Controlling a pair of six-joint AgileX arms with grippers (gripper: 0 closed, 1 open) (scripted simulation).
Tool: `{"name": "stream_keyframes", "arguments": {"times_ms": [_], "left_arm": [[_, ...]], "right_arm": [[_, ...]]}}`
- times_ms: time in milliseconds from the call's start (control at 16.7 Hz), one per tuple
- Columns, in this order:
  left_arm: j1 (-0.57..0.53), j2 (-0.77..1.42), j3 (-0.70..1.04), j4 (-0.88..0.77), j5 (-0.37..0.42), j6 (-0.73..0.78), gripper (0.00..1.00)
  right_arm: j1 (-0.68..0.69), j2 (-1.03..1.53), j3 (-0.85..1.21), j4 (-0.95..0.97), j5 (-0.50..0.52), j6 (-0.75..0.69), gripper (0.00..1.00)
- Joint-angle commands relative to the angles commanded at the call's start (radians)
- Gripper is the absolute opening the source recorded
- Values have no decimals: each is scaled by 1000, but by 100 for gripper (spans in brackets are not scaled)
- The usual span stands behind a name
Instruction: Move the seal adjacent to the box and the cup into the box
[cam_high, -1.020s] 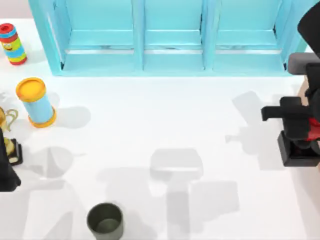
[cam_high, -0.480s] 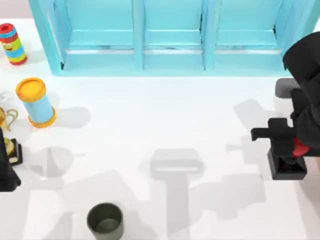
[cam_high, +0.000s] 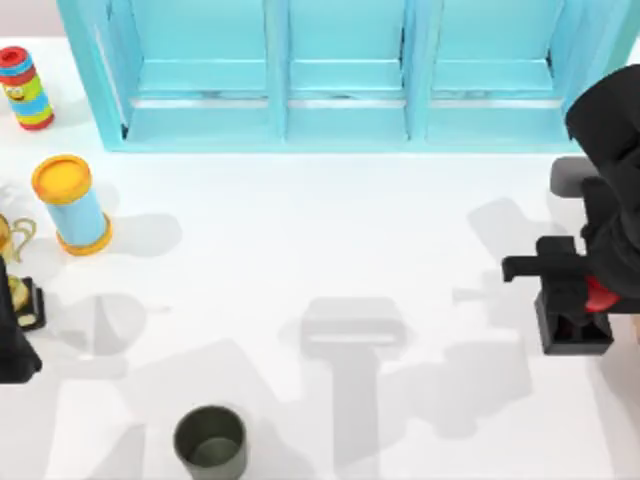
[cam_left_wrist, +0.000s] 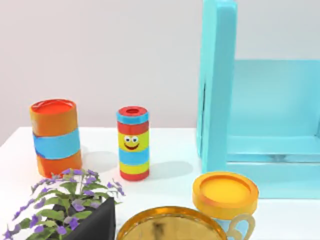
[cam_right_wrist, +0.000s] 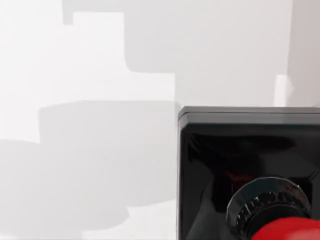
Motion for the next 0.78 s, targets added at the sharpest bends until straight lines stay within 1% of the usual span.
{"name": "stream_keyframes", "arguments": {"times_ms": [540, 600, 780], "left_arm": [[0, 0, 0, 0, 0, 0, 100], [0, 0, 0, 0, 0, 0, 100], [0, 0, 0, 0, 0, 0, 100]], "right_arm": [[0, 0, 0, 0, 0, 0, 98], [0, 0, 0, 0, 0, 0, 100], [0, 0, 0, 0, 0, 0, 100]]}}
